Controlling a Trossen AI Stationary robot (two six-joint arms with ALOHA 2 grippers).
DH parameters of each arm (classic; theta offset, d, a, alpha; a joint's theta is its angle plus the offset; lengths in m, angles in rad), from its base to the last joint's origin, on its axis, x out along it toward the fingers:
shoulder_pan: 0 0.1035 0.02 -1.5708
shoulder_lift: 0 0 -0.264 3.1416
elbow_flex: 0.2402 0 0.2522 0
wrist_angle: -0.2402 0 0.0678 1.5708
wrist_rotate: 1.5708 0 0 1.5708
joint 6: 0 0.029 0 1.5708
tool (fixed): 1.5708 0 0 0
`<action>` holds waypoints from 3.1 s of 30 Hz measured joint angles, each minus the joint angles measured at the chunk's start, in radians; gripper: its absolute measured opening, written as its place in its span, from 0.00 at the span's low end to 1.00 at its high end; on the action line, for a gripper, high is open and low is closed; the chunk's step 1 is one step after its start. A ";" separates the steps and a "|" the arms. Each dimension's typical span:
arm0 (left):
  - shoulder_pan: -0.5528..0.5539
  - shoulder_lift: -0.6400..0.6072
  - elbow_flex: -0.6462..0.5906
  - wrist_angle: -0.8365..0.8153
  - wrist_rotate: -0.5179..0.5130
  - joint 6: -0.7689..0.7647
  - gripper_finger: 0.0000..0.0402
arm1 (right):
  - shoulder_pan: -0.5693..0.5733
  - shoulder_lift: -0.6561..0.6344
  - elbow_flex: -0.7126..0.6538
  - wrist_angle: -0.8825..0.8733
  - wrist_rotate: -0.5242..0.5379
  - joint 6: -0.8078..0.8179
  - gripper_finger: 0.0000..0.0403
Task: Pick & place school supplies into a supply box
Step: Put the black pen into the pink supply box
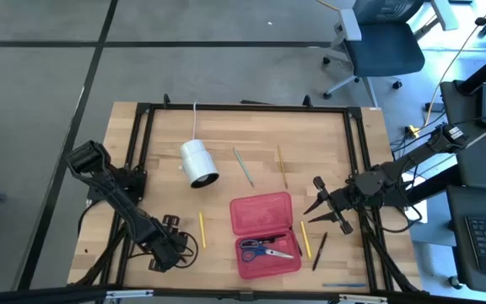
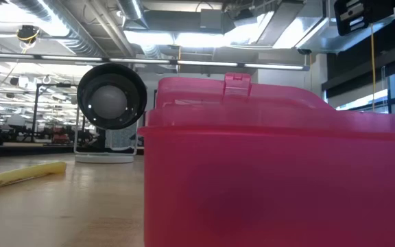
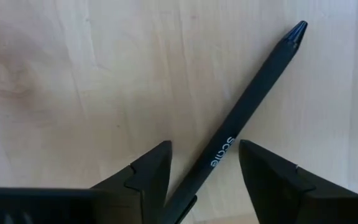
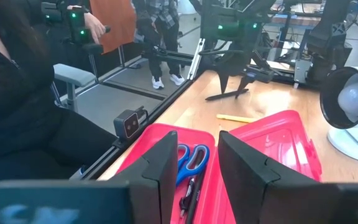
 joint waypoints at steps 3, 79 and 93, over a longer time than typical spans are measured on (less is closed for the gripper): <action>0.000 -0.001 -0.001 -0.001 -0.005 0.000 0.38 | 0.000 0.000 0.000 0.000 0.000 -0.009 0.30; -0.001 -0.005 0.010 0.000 -0.093 0.000 0.07 | 0.000 0.000 0.000 -0.039 0.001 -0.055 0.30; 0.002 0.002 0.047 0.003 -0.105 0.007 0.06 | 0.000 0.000 0.000 -0.039 0.001 -0.051 0.30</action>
